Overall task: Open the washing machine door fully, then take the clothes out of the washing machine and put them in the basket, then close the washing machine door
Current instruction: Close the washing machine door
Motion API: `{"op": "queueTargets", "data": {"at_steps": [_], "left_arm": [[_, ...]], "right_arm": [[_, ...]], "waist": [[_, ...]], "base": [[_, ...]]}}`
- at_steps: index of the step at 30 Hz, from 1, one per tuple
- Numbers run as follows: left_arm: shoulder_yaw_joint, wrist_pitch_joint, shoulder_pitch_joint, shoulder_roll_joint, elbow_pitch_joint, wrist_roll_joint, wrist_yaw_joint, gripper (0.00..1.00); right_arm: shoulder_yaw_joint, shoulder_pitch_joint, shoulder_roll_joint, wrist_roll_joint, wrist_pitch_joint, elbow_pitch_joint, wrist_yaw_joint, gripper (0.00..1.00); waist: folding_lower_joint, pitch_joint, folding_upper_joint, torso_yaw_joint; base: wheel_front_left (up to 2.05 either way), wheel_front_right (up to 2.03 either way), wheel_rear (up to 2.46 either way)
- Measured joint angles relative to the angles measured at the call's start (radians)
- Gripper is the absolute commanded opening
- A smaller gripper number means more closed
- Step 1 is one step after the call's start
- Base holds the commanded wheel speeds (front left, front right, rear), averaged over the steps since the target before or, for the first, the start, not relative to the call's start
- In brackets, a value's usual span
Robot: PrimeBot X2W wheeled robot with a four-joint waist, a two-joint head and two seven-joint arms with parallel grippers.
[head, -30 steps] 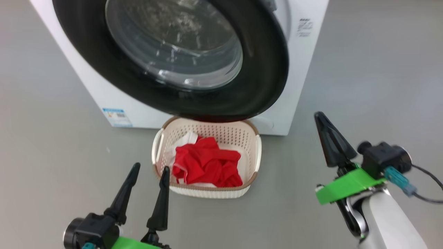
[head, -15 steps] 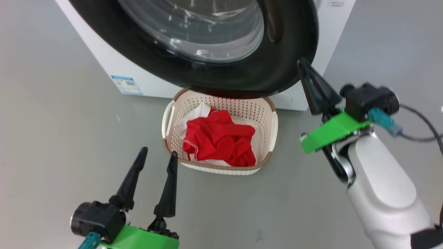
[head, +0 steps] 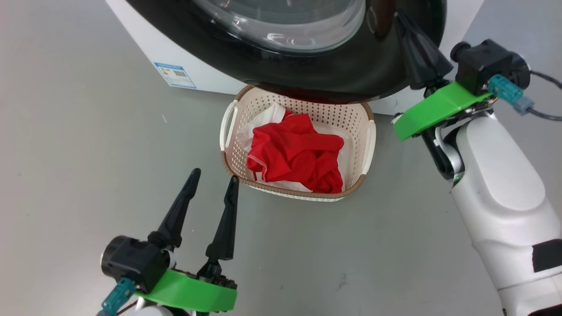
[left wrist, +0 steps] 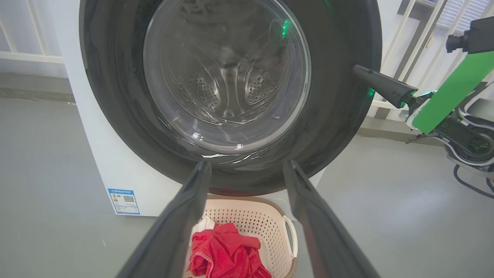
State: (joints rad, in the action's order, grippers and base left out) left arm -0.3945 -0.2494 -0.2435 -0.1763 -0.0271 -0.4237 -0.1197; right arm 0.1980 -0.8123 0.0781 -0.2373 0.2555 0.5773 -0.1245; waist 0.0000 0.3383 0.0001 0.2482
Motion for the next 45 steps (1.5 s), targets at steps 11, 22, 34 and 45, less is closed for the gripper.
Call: {"op": "queueTargets", "data": {"at_steps": [11, 22, 34, 45], "left_arm": [[-0.002, 0.000, -0.018, 0.009, 0.019, 0.000, 0.025, 1.00], [-0.005, 0.000, -0.035, 0.024, 0.024, 0.001, 0.043, 1.00], [-0.004, 0.000, -0.059, 0.035, 0.030, 0.021, 0.059, 1.00], [-0.001, 0.000, -0.069, 0.041, 0.049, 0.028, 0.068, 1.00]], "right_arm": [[-0.043, -0.070, 0.021, 0.001, 0.000, 0.049, -0.003, 0.00], [-0.079, -0.192, 0.050, 0.024, 0.000, 0.133, -0.004, 0.00], [-0.098, -0.307, 0.058, 0.083, 0.003, 0.225, -0.012, 0.00], [-0.121, -0.311, 0.053, 0.135, 0.003, 0.182, -0.011, 0.00]], "waist": [[0.0000, 0.025, 0.0000, 0.028], [0.0000, 0.053, 0.0000, 0.043], [0.0000, 0.083, 0.0000, 0.045], [0.0000, 0.067, 0.0000, 0.034]], "base": [[0.00, 0.00, 0.00], [0.00, 0.00, 0.00], [0.00, 0.00, 0.00], [0.00, 0.00, 0.00]]}}
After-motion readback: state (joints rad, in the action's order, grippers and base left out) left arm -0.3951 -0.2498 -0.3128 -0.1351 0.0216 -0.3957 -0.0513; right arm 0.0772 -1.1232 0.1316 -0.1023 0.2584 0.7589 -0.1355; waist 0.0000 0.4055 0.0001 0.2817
